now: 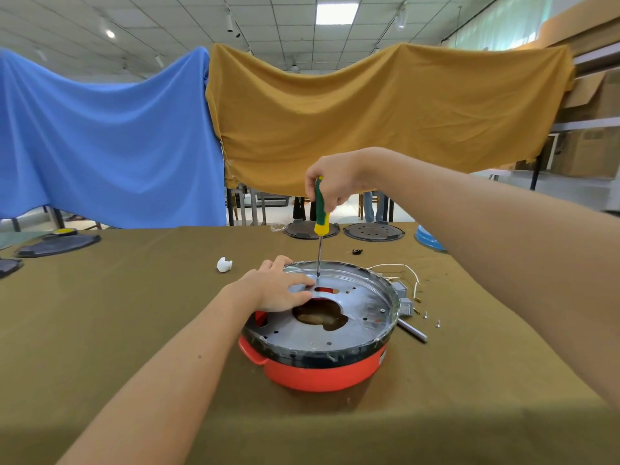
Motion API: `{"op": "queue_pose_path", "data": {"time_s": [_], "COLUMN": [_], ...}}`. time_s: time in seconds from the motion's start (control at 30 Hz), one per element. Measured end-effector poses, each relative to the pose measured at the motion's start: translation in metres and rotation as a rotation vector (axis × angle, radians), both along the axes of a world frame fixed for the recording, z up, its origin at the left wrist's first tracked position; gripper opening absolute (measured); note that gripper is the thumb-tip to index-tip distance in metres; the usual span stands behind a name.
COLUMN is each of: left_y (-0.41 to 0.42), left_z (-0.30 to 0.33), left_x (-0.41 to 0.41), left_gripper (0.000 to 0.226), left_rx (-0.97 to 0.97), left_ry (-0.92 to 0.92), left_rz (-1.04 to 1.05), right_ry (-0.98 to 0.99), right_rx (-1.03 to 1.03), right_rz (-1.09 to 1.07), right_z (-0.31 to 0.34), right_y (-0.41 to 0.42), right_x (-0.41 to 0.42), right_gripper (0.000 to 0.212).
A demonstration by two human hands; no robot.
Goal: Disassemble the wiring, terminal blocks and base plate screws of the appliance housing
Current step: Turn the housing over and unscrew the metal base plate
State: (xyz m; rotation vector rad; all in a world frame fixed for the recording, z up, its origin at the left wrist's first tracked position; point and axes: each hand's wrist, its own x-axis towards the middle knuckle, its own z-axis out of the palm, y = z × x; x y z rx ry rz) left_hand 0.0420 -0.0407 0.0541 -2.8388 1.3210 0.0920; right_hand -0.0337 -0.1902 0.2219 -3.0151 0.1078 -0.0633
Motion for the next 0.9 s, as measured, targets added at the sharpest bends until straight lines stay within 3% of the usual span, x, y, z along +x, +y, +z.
{"op": "queue_pose_path", "data": {"time_s": [0.17,0.27,0.33,0.4,0.53,0.67,0.73,0.83,0.9], "left_y": [0.000,0.000,-0.001,0.000,0.000,-0.001,-0.001,-0.001,0.000], "left_z": [-0.001,-0.001,-0.001,-0.001,-0.001,0.000,-0.001,0.000,0.000], "left_x": [0.001,0.002,0.002,0.002,0.002,0.002,0.002,0.001,0.002], "left_gripper": [0.045,0.045,0.046,0.046,0.046,0.047,0.047,0.047,0.047], "left_rx": [-0.012,-0.010,-0.004,-0.004,-0.008,0.000,0.004,0.005,0.007], "left_ry": [0.001,0.004,0.001,0.003,0.002,0.000,-0.003,-0.006,-0.005], "left_rz": [-0.001,0.004,0.001,0.003,0.002,0.001,-0.003,0.001,-0.001], "right_ry": [-0.039,-0.059,-0.050,-0.027,-0.011,-0.038,-0.057,-0.032,-0.034], "right_rx": [0.006,-0.242,-0.282,-0.120,0.024,-0.222,-0.265,-0.075,0.009], "right_rz": [-0.037,-0.165,-0.112,0.005,0.051,-0.150,-0.121,0.025,0.058], "right_z": [-0.005,-0.004,-0.003,-0.002,-0.002,-0.003,-0.003,-0.002,-0.004], "right_y": [0.000,0.001,0.002,0.002,0.003,0.002,-0.001,-0.004,-0.006], "right_x": [0.001,0.001,0.003,0.004,0.000,-0.001,0.000,-0.003,-0.007], "right_gripper": [0.032,0.055,0.044,0.010,0.021,0.055,0.047,0.010,0.024]}}
